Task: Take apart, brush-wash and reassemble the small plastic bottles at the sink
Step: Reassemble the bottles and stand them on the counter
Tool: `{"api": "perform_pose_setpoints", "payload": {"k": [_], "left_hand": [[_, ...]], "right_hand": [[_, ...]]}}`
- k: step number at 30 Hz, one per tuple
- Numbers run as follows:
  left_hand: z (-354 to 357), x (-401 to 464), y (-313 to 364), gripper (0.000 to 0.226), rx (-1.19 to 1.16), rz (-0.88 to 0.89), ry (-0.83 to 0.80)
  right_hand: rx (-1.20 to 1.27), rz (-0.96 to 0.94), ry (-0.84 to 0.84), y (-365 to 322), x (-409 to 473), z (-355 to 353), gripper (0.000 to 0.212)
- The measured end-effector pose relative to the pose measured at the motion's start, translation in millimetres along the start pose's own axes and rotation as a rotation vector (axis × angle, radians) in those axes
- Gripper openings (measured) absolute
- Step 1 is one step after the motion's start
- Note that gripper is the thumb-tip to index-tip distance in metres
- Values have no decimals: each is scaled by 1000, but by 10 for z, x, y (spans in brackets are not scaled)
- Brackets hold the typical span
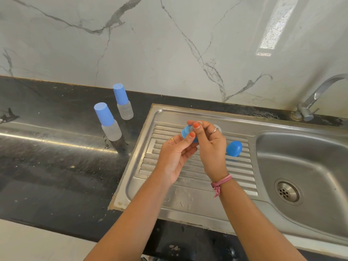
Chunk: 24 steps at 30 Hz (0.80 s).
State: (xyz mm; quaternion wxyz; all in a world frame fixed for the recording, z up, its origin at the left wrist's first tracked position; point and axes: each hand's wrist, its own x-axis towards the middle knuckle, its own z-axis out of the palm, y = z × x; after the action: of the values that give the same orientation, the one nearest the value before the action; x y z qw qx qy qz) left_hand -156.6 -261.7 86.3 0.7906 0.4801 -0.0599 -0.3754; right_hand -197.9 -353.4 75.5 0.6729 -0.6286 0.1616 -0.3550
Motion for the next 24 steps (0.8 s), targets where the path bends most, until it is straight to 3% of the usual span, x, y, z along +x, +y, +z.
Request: {"api": "perform_pose_setpoints", "payload": {"k": [7, 11, 19, 22, 24], "left_hand": [[145, -26, -36, 7, 20, 36, 120], [206, -27, -64, 14, 46, 48, 201], [215, -25, -60, 21, 90, 62, 179], [179, -8, -20, 11, 48, 16, 148], [76, 9, 50, 11, 9, -59, 129]], "right_hand": [[-61, 9, 151, 53, -13, 110, 19], [-121, 4, 201, 60, -33, 145, 18], [-183, -7, 256, 55, -64, 160, 16], [-84, 49, 144, -46, -27, 97, 16], [-14, 127, -91, -123, 62, -56, 17]]}}
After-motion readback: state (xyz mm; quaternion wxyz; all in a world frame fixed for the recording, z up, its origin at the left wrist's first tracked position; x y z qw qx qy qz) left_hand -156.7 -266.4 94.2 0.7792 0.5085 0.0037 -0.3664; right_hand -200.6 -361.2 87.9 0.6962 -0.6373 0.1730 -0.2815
